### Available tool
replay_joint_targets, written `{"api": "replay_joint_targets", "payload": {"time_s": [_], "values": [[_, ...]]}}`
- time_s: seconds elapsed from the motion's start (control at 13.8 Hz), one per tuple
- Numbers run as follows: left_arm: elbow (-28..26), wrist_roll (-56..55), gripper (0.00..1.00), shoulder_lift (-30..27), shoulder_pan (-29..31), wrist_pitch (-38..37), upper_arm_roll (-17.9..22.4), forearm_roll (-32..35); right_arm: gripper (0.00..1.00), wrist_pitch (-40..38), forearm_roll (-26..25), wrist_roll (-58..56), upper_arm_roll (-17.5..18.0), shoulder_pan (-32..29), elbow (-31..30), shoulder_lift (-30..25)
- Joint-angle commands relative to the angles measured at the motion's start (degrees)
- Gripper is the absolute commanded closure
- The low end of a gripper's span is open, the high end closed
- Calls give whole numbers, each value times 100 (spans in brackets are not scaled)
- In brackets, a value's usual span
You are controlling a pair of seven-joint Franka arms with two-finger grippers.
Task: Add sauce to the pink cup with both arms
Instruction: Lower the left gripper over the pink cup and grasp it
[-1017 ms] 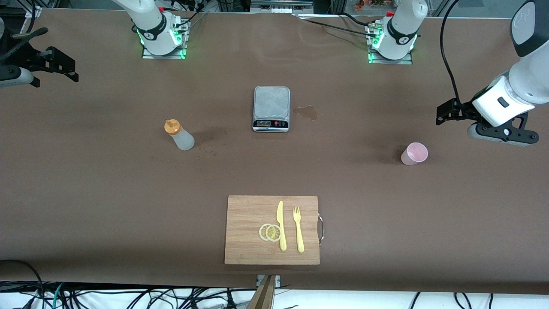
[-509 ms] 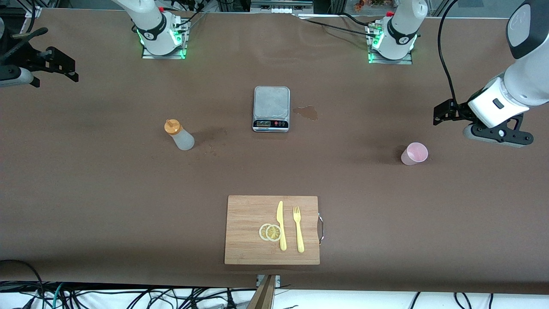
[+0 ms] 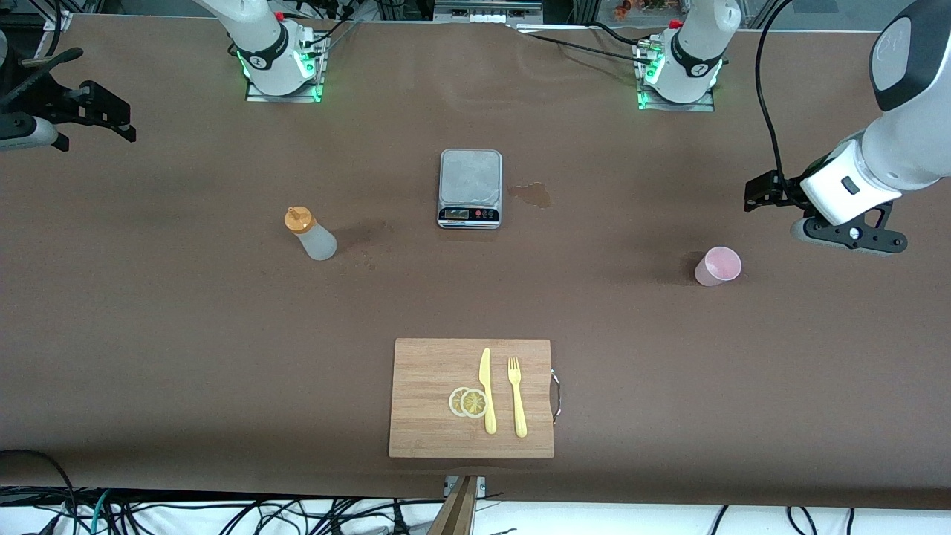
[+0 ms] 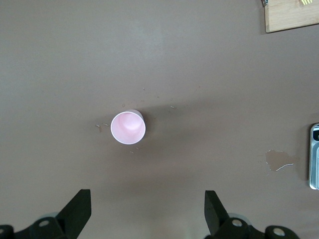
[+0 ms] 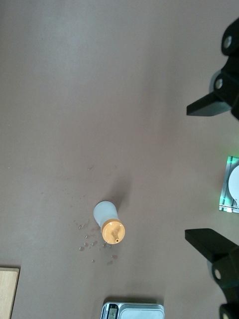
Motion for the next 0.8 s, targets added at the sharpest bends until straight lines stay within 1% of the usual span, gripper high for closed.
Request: {"api": "replay_joint_targets", "payload": {"time_s": [0.0, 0.44, 0.73], "values": [[126, -13, 0, 73, 23, -92, -3, 100, 0, -10, -7, -22, 4, 28, 88, 37], [118, -4, 0, 125, -21, -83, -20, 311, 0, 78, 10, -22, -22, 2, 88, 90], [91, 75, 0, 713, -12, 39, -12, 487, 0, 43, 19, -40, 4, 28, 88, 72]]}}
